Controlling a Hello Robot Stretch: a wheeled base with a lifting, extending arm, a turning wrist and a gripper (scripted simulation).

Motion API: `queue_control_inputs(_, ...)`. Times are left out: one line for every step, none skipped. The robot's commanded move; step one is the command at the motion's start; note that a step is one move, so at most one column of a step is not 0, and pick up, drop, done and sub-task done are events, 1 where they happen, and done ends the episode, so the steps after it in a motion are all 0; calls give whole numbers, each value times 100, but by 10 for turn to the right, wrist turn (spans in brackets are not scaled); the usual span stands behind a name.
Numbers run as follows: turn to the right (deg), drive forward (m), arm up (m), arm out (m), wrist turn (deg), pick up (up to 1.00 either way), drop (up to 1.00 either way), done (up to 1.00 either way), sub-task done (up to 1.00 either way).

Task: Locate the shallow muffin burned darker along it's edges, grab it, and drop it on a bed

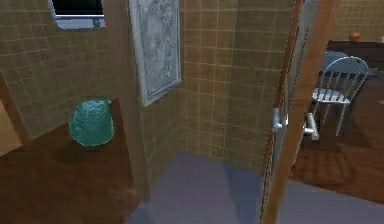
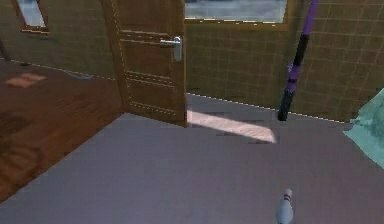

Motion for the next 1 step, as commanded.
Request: queue_control_inputs(-300,0,0,0,0,0,0,0,0)
